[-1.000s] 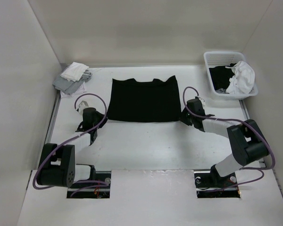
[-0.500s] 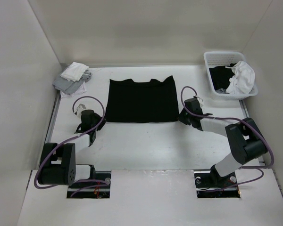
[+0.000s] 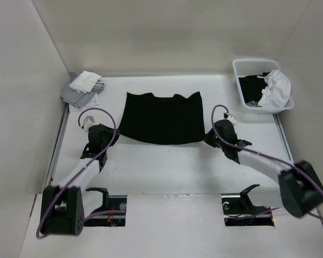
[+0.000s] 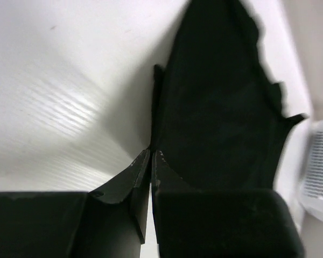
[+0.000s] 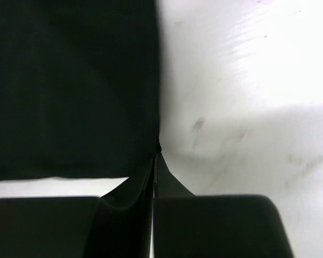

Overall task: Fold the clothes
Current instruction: Fold the tank top

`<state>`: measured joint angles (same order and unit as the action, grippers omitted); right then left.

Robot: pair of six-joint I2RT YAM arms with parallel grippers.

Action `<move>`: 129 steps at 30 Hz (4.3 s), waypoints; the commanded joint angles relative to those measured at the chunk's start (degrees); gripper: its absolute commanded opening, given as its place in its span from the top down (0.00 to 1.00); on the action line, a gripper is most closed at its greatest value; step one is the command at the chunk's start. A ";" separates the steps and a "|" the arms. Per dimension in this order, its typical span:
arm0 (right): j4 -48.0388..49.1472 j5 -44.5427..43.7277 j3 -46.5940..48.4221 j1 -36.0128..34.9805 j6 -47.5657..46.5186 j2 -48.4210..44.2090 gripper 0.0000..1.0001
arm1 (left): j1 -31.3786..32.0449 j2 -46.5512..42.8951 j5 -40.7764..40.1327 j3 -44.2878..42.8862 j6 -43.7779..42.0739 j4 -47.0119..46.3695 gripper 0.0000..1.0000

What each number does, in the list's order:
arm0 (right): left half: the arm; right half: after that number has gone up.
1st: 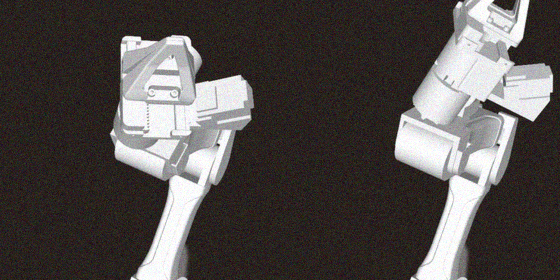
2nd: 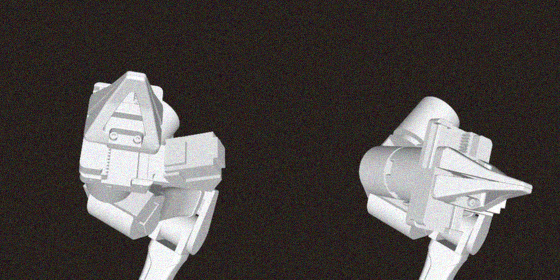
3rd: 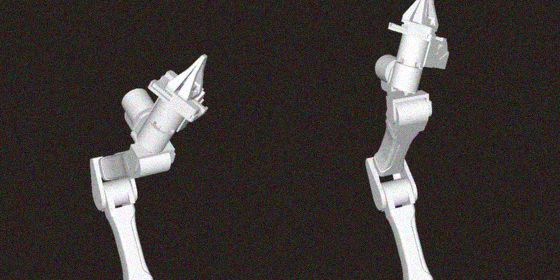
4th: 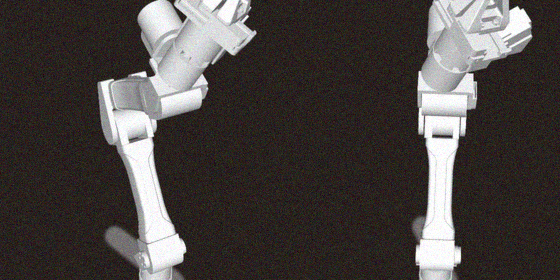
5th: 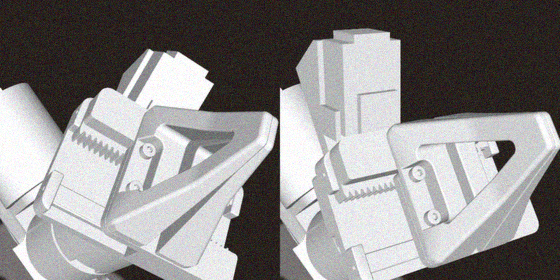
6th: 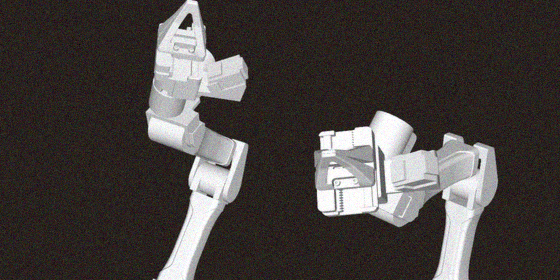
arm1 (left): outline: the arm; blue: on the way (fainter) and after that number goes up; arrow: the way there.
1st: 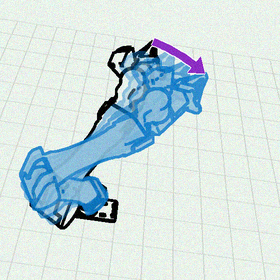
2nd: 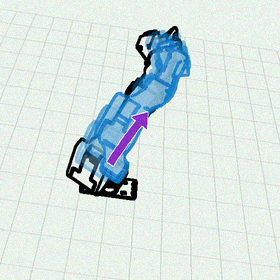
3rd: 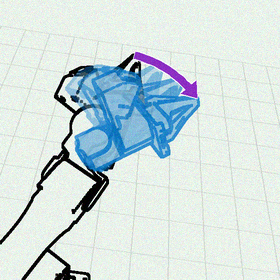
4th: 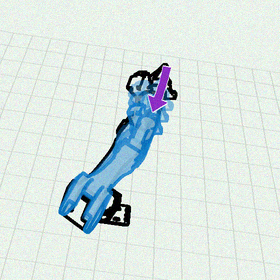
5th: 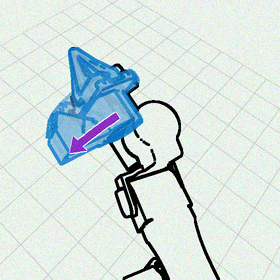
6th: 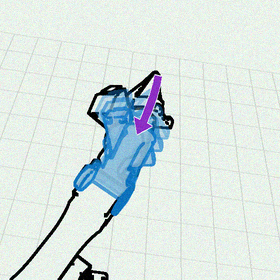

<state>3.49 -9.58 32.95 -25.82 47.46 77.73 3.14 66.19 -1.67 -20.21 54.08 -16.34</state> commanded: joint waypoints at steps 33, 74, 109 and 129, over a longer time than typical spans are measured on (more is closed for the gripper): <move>-4.31 13.52 13.98 4.67 -7.21 -16.52 1.00 | 4.12 -19.23 -10.11 -12.06 -3.74 16.82 1.00; 3.98 14.77 -10.79 13.83 -0.01 -15.24 1.00 | -5.11 -32.78 4.75 6.14 -0.91 18.87 0.99; 11.72 14.59 -2.63 7.85 3.95 8.13 0.51 | 24.08 5.10 -12.48 2.00 -0.47 -6.16 0.74; 19.39 11.53 -8.78 7.15 9.06 -0.18 0.98 | 18.78 -2.03 -8.52 2.72 -4.16 -4.84 0.74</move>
<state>25.28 6.35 24.64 -18.11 58.50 84.51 20.03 66.00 -10.83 -16.03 50.33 -18.24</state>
